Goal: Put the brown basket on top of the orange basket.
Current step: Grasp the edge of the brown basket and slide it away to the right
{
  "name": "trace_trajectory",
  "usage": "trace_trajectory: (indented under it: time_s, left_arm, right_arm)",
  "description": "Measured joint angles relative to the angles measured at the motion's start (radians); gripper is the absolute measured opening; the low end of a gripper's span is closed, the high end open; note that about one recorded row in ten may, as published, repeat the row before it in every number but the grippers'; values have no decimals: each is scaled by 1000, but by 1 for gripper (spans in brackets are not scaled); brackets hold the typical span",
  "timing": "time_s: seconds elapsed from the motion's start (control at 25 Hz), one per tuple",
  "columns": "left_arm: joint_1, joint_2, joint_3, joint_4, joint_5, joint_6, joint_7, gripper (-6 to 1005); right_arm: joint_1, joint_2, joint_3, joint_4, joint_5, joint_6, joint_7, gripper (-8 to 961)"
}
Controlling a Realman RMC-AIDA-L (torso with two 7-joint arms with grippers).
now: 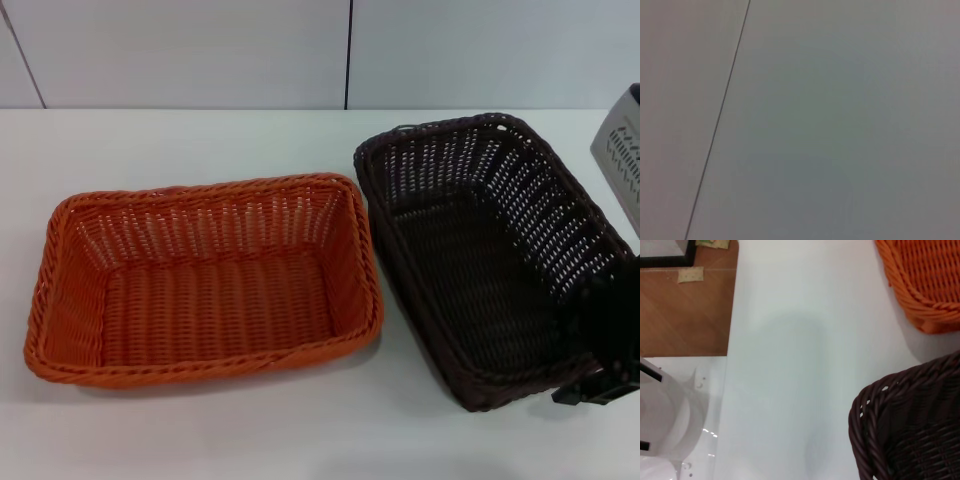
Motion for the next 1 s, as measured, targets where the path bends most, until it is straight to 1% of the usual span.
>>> trace_trajectory:
  time_s: [0.16,0.2,0.24,0.32,0.6,0.64,0.68,0.8,1.0]
  left_arm:
    - [-1,0,0,1,-2,-3,1,467]
    - [-1,-1,0,1,-2,-5,1,467]
    - [-1,-1,0,0,-2,-6,1,467]
    - [-1,-1,0,0,-2,-7,1,468]
    - [3,-3,0,7,-3,-30,2,462]
    - [5,-3,0,8,-3,-35,2,460]
    - [5,-3,0,8,-3,-35,2,459]
    - [12,-3,0,8,-4,-49,3,455]
    - [22,-3,0,9,-15,-73,3,454]
  right_arm:
    - [15,10,15,33,-26,0,-20,359]
    - [19,14,23,41,-35,0,-27,357]
    - [29,23,40,59,-54,-1,-42,355]
    - [33,25,47,67,-61,-1,-46,350]
    - [72,44,78,163,-95,-8,-83,333]
    - [81,54,81,185,-111,-11,-92,331]
    - [81,54,81,185,-111,-11,-92,328]
    - [90,71,84,202,-141,-16,-98,321]
    - [92,89,88,201,-174,-15,-98,309]
